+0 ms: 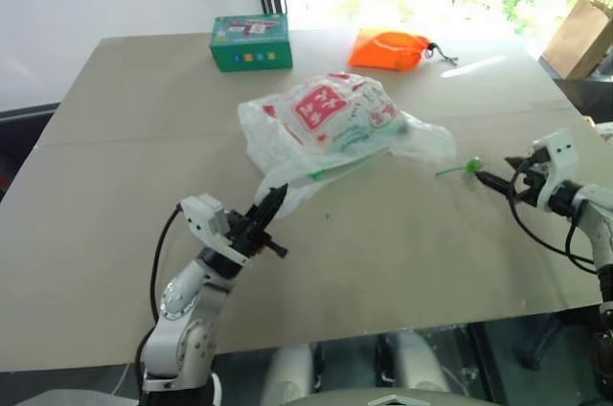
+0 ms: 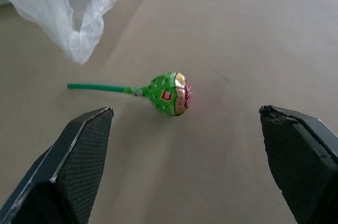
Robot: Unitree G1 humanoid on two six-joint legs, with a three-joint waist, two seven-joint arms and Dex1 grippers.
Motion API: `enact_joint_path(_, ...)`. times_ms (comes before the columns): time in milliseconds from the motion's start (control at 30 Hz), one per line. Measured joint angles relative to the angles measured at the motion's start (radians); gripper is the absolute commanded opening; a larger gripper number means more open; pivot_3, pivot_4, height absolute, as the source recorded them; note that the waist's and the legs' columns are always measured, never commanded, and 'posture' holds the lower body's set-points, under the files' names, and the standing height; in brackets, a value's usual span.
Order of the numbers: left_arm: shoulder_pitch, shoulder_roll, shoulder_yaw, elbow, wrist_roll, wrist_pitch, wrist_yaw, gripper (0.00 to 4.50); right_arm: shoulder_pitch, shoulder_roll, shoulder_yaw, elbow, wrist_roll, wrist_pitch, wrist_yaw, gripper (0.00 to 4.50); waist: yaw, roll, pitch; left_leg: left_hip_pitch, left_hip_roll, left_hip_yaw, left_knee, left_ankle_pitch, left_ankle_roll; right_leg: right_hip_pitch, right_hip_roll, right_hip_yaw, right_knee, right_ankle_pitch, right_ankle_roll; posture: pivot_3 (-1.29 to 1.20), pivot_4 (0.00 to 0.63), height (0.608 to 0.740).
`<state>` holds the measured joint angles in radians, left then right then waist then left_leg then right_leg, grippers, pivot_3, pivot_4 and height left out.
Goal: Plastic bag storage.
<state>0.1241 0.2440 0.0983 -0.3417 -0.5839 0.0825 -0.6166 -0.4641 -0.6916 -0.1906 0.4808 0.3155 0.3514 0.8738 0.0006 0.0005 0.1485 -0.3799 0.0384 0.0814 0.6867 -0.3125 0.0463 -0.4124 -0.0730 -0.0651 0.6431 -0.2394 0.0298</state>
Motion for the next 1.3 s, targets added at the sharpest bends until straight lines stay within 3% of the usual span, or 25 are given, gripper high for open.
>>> enact_joint_path(200, 0.011, 0.000, -0.003, 0.000, 0.013, -0.009, -0.011, 0.00, -0.126, 0.038, 0.061, 0.249, -0.084, -0.208, 0.033, 4.48, -0.009, 0.000, 0.000, 0.000, 0.000, 0.001, 0.000, 0.000, 0.000, 0.000, -0.001, 0.000, 0.000, 0.000, 0.001, 0.00, 0.150, 0.740)
enact_joint_path(433, 0.041, -0.001, -0.001, -0.003, 0.015, -0.020, -0.007, 0.00, -0.187, 0.052, 0.087, 0.398, -0.139, -0.363, 0.058, 4.48, -0.011, 0.000, 0.000, 0.000, 0.001, 0.001, 0.000, 0.000, 0.000, 0.000, -0.001, 0.001, 0.000, 0.000, 0.001, 0.00, 0.150, 0.740)
enact_joint_path(533, 0.052, -0.001, -0.002, -0.005, 0.021, -0.025, -0.001, 0.00, -0.193, 0.054, 0.093, 0.421, -0.150, -0.402, 0.073, 3.33, -0.011, 0.000, 0.000, 0.001, 0.001, 0.001, 0.000, 0.000, 0.000, 0.000, -0.001, 0.001, 0.000, 0.000, 0.001, 0.00, 0.150, 0.740)
enact_joint_path(700, 0.063, -0.005, -0.005, -0.010, 0.031, -0.027, 0.006, 0.00, -0.193, 0.058, 0.095, 0.430, -0.151, -0.435, 0.103, 0.89, -0.011, 0.000, 0.000, 0.001, 0.001, 0.001, 0.001, 0.000, 0.000, 0.000, -0.002, 0.001, 0.000, 0.001, 0.001, 0.00, 0.150, 0.740)
enact_joint_path(800, 0.067, -0.006, -0.013, -0.017, 0.033, -0.027, 0.008, 0.00, -0.193, 0.058, 0.095, 0.430, -0.153, -0.439, 0.109, 0.05, -0.011, 0.000, 0.000, 0.000, 0.001, 0.001, 0.001, 0.000, 0.000, 0.000, -0.002, 0.000, 0.000, 0.001, 0.001, 0.00, 0.150, 0.740)
enact_joint_path(900, 0.066, -0.005, -0.013, -0.020, 0.033, -0.027, 0.010, 0.00, -0.181, 0.065, 0.094, 0.382, -0.140, -0.397, 0.137, 0.05, -0.011, 0.000, 0.000, 0.000, 0.001, 0.001, 0.001, 0.000, -0.001, 0.000, -0.002, 0.000, 0.001, 0.001, 0.001, 0.00, 0.150, 0.740)
enact_joint_path(1100, 0.056, -0.005, -0.023, -0.023, 0.033, -0.025, 0.011, 0.00, -0.084, 0.154, 0.144, 0.003, -0.037, -0.153, 0.209, 0.05, -0.011, 0.000, 0.000, 0.000, 0.002, 0.000, 0.001, 0.000, -0.001, 0.000, -0.002, -0.001, 0.002, 0.001, 0.001, 0.00, 0.150, 0.740)
enact_joint_path(1300, 0.053, -0.014, -0.027, -0.031, 0.033, -0.025, 0.029, 0.00, -0.038, 0.168, 0.185, -0.117, -0.017, -0.074, 0.211, 0.05, 0.002, 0.000, 0.000, -0.001, -0.001, -0.001, 0.001, 0.000, 0.000, 0.000, -0.005, -0.002, 0.001, 0.001, 0.001, 0.00, 0.150, 0.740)
